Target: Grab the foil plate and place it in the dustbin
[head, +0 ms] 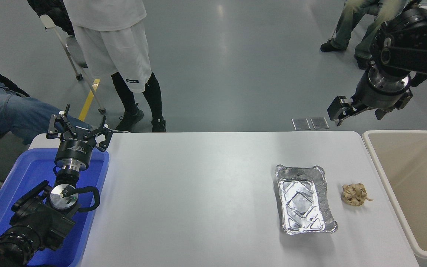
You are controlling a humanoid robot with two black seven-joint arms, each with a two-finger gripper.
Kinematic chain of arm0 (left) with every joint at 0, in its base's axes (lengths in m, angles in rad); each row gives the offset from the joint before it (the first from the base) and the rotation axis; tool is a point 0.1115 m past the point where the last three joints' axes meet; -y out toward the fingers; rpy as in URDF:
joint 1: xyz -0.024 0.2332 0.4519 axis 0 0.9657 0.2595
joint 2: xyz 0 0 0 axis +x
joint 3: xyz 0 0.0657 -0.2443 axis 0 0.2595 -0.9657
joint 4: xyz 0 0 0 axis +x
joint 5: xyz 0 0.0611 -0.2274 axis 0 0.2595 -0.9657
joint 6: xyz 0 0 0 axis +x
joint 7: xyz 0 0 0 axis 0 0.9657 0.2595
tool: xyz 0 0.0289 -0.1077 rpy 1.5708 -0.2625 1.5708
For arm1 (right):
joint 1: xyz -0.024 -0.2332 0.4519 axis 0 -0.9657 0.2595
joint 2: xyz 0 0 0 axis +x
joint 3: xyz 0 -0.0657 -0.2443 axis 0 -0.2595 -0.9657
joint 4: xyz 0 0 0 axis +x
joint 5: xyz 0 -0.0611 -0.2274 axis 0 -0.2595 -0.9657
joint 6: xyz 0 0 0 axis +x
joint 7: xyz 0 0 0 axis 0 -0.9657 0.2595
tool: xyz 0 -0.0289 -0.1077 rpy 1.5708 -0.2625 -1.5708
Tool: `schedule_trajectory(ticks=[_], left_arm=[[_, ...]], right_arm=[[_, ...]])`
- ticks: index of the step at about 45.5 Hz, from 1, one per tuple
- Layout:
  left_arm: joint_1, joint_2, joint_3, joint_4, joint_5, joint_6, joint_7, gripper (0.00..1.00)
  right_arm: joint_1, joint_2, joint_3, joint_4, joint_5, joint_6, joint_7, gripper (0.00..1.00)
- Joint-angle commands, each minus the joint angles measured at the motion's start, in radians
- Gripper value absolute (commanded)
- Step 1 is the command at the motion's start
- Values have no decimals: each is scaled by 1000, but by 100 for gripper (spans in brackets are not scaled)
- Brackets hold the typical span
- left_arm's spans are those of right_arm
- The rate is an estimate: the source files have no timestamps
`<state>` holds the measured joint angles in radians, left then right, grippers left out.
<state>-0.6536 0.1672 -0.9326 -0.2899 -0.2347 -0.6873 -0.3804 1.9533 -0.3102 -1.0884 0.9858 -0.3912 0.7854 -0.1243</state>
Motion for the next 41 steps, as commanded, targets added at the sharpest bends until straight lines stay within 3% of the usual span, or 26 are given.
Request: schedule_trajectory(ticks=[1,13,35,41], left_arm=[[0,0,0,0,0,0,0,99],[0,0,0,0,0,0,0,99],[0,0,0,0,0,0,0,99],[0,0,0,0,0,0,0,99]], right_arm=[[-10,8,1,-1,0,0,0,100],[-37,19,-13,-1,80,0,0,100],[-221,11,1,8,81,0,0,100],[-341,-3,51,4,72,-127,0,100]])
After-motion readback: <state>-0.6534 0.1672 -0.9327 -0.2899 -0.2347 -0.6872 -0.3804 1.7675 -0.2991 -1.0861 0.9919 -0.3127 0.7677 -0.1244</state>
